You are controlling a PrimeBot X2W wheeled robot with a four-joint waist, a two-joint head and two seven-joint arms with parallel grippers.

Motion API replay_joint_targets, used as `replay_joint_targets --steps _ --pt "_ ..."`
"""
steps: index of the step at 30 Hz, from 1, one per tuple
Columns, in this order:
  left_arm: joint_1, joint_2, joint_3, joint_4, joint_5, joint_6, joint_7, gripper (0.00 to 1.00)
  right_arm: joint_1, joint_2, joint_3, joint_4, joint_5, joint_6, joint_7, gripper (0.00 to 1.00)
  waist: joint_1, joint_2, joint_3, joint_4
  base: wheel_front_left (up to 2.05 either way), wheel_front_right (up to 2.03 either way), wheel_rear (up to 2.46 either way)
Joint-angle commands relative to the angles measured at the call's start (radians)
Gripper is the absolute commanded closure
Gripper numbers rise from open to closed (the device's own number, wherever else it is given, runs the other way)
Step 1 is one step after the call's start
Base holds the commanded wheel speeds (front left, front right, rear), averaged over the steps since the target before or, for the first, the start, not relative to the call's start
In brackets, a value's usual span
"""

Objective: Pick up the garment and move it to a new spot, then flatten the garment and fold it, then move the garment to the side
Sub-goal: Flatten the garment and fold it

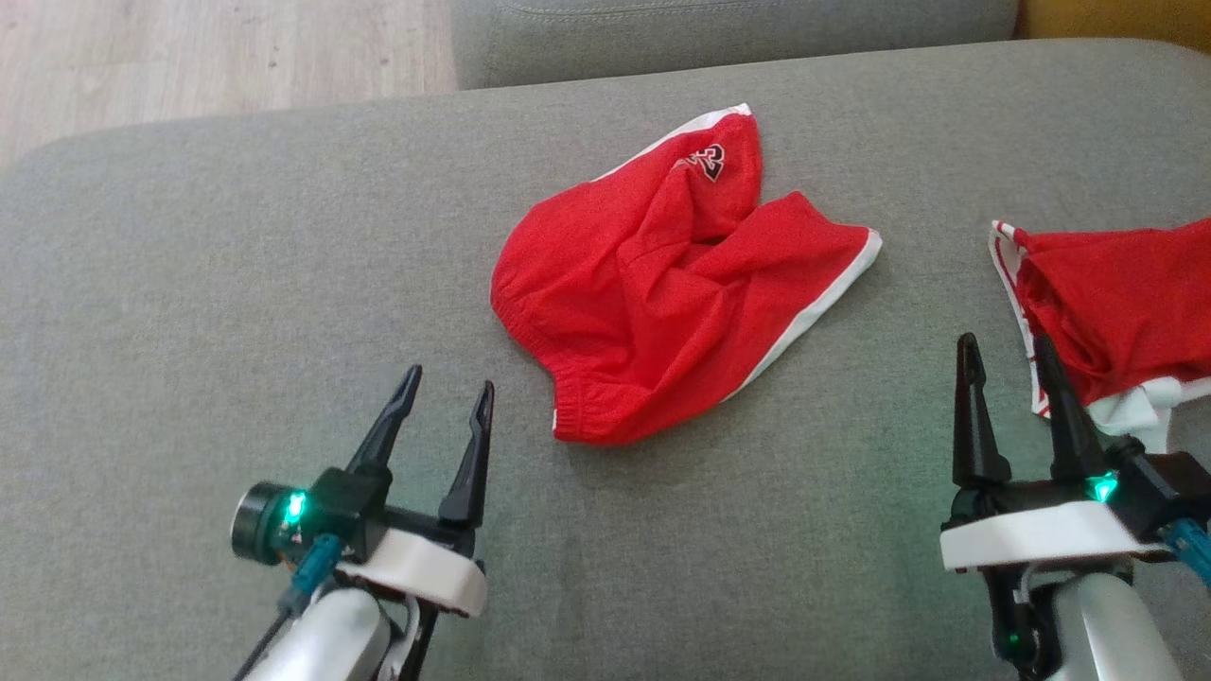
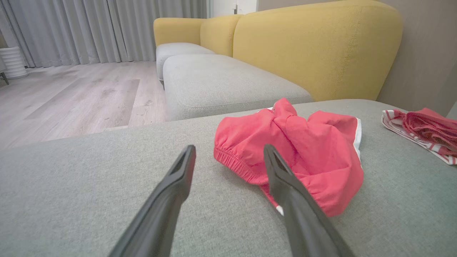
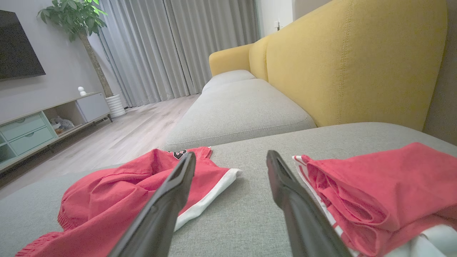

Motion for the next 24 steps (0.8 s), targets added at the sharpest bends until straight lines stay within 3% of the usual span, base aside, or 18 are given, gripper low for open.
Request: replay_joint_targets --steps 1,5,11,13,17,24 --pt "-0.014 0.007 0.056 -0.044 0.018 -0.001 -0.010 0.00 -0.016 -0.005 0.023 -0.036 -0.010 -0.001 -0.006 0.00 0.0001 -0.0001 0.001 0.005 0.00 0.00 0.00" --pt "0.005 -0.004 0.068 -0.046 0.048 -0.033 -0.011 0.00 -0.018 -0.005 0.024 -0.037 -0.015 -0.001 -0.006 0.00 0.0001 -0.0001 0.005 0.010 0.00 0.00 0.00" --pt "-0.032 0.004 -0.053 0.089 0.111 -0.141 0.069 0.00 -0.027 -0.005 0.039 -0.036 -0.012 -0.001 -0.006 0.00 0.0001 -0.0001 0.029 -0.011 0.00 0.00 0.00" --pt "-0.050 0.005 -0.079 0.121 0.128 -0.157 0.095 0.00 -0.029 -0.005 0.039 -0.037 -0.009 -0.001 -0.006 0.00 0.0001 -0.0001 0.039 -0.018 0.00 0.00 0.00" --pt "-0.090 -0.003 -0.111 0.170 0.152 -0.178 0.112 0.00 -0.037 -0.005 0.042 -0.040 -0.006 -0.001 -0.006 0.00 0.0001 -0.0001 0.061 -0.031 0.00 0.00 0.00" --pt "-0.153 -0.021 -0.116 0.220 0.174 -0.173 0.084 0.00 -0.048 -0.005 0.047 -0.045 -0.001 -0.001 -0.006 0.00 0.0001 -0.0001 0.088 -0.051 0.00 0.00 0.00"
